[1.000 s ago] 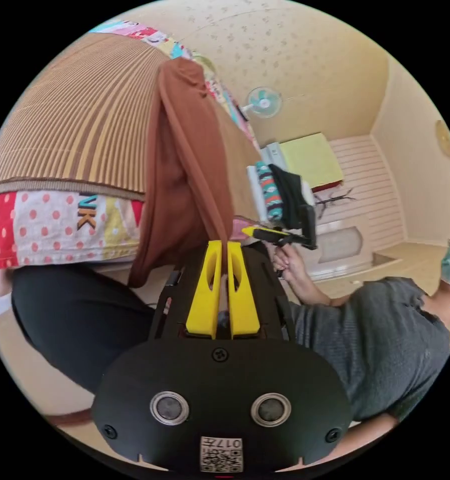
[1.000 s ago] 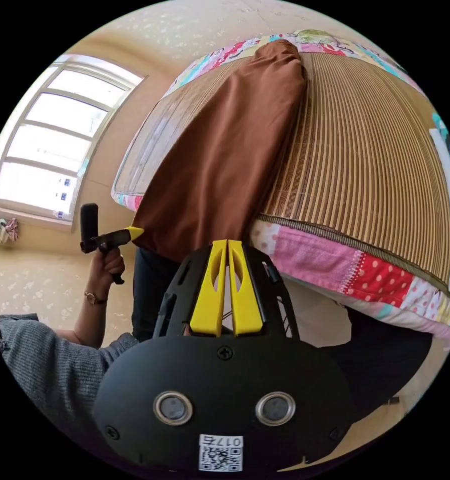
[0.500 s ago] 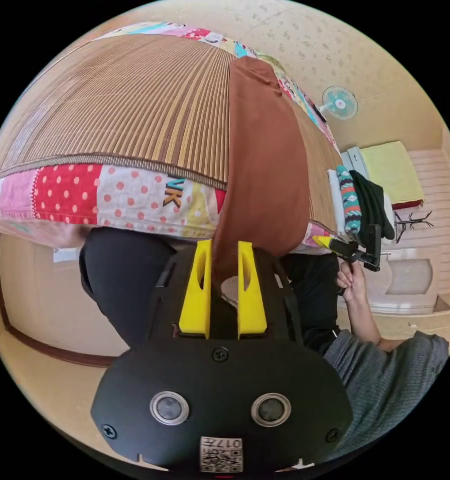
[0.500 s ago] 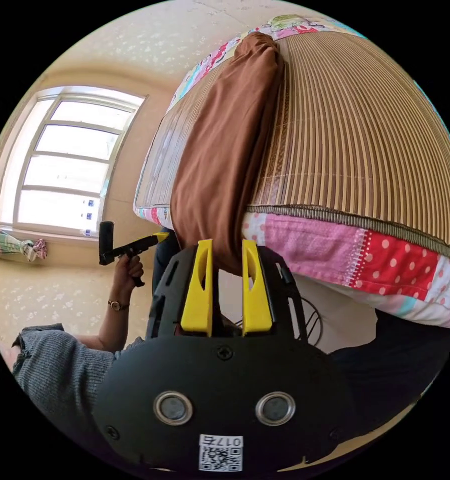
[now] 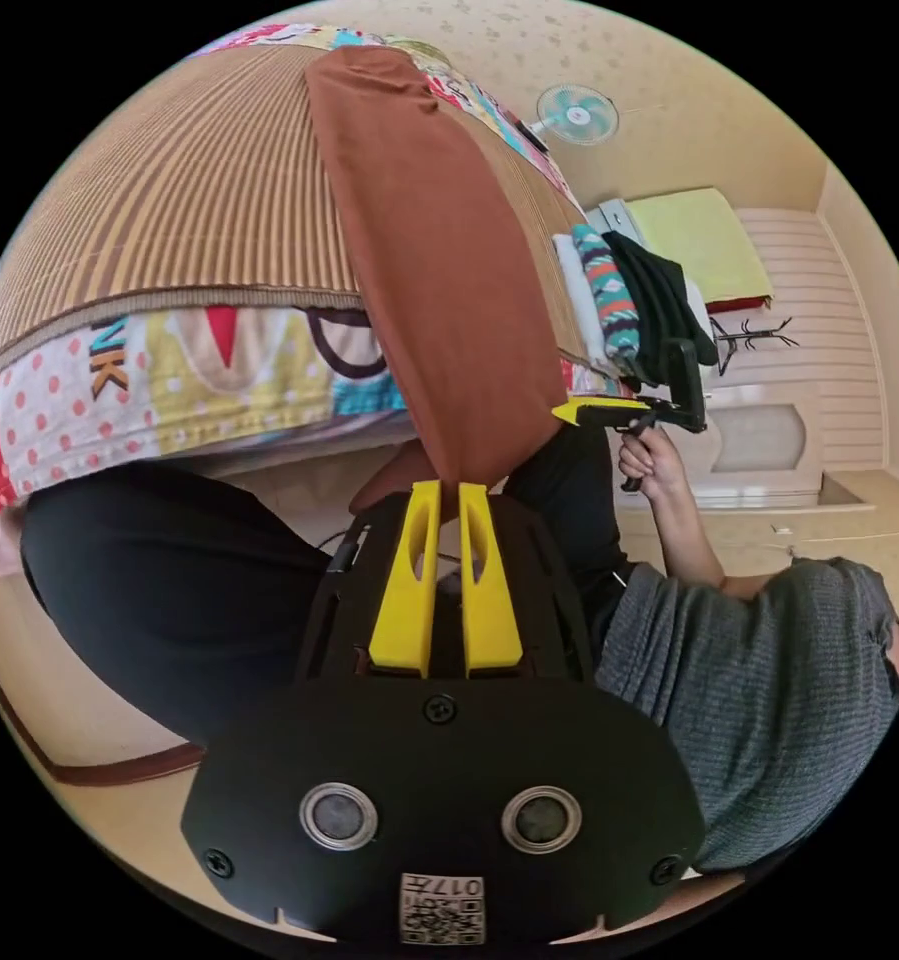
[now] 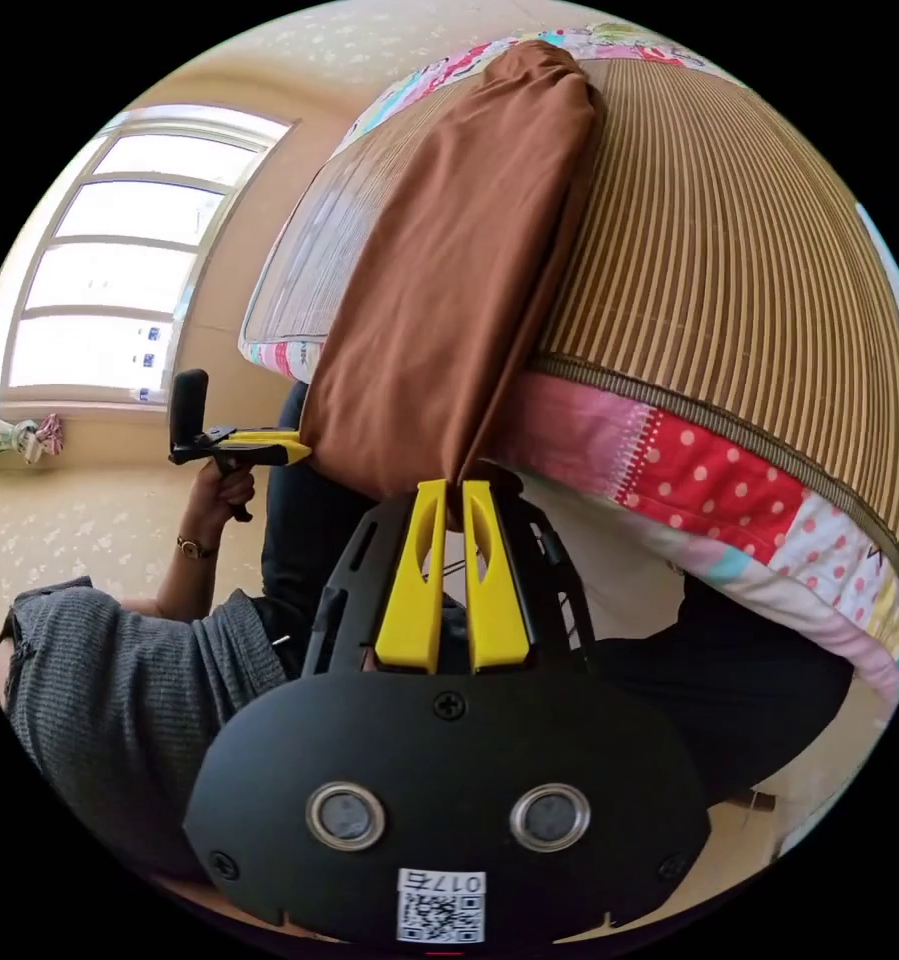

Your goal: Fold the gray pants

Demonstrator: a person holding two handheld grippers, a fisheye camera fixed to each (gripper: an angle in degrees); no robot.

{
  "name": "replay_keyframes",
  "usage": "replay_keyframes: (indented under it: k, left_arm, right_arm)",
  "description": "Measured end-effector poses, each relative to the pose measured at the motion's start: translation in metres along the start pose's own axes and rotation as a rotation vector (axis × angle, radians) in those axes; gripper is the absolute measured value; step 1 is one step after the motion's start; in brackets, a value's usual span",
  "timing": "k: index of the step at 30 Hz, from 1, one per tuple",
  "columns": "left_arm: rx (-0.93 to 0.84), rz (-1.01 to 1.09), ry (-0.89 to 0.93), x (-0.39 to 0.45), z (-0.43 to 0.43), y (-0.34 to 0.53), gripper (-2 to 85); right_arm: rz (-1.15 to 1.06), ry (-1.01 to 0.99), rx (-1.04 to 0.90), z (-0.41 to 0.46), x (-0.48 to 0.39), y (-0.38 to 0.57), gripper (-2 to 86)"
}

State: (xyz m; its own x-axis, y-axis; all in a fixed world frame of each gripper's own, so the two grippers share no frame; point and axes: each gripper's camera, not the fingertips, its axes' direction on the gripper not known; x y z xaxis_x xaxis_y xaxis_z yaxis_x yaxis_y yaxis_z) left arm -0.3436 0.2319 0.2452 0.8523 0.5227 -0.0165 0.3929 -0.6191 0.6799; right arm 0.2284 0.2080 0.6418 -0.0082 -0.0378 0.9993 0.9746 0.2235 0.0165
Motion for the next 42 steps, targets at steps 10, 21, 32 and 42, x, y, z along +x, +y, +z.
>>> replay_keyframes:
  k: [10, 21, 32, 42]
  left_arm:
    - [0.378, -0.142, 0.232, -0.029, -0.043, -0.056, 8.3]
    - [0.282, -0.174, 0.017, 0.0, -0.018, -0.14, 8.8]
    - [0.461, 0.175, 0.434, 0.087, -0.081, -0.033, 2.6]
    - [0.805, 0.832, 0.449, 0.345, -0.274, 0.087, 3.0]
  right_arm:
    - [0.098, -0.199, 0.325, -0.085, 0.05, -0.003, 10.7]
    - [0.14, -0.241, 0.335, -0.106, 0.069, -0.096, 10.0]
    - [-0.217, -0.601, 0.406, -0.179, 0.02, -0.013, 2.9]
    - [-0.824, -0.747, 0.726, -0.377, -0.154, 0.119, 2.6]
